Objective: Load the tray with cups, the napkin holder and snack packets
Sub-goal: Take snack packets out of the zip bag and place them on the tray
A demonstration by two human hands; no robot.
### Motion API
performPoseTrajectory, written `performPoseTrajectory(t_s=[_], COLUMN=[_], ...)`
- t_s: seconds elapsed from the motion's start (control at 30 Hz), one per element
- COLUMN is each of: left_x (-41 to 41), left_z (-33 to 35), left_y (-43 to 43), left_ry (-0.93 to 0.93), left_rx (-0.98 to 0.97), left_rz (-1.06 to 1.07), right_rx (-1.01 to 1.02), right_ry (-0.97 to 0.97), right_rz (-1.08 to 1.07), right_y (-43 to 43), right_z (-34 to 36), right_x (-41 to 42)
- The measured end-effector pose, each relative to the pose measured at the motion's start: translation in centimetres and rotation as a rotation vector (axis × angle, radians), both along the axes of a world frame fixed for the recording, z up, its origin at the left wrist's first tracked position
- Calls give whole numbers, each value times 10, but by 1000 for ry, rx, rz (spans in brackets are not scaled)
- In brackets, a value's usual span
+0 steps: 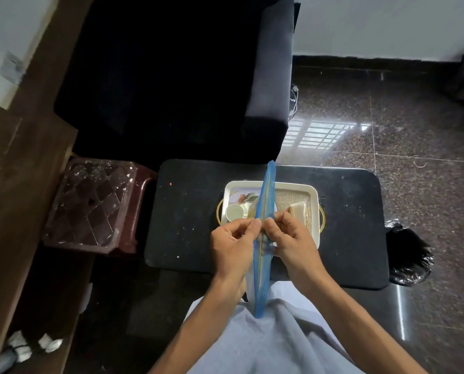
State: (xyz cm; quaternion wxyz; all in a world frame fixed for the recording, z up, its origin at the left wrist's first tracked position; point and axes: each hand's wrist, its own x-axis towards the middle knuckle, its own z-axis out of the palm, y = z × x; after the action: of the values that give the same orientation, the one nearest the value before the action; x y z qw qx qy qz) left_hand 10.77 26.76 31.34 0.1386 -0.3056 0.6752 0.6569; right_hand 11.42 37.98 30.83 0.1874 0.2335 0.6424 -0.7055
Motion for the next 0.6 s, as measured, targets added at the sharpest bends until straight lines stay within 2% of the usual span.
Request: performPoseTrajectory(t_s=[0.17, 0.33, 0.47, 0.6], left_x=[-3, -13, -21, -25], left_z=[7, 9, 11, 14], left_y=[41, 68, 65, 37], left_ry=[-103, -200, -236, -229], left_rx=[102, 437, 620, 594], left_rz=[180, 392, 522, 590], right_rx=[-151, -477, -614, -642], right_ry=[-51, -150, -179, -198], right_rz=[9, -147, -249, -386], right_y=[36, 69, 98, 136], right_z=[2, 1, 1, -3], right_x=[-7, -17, -24, -26])
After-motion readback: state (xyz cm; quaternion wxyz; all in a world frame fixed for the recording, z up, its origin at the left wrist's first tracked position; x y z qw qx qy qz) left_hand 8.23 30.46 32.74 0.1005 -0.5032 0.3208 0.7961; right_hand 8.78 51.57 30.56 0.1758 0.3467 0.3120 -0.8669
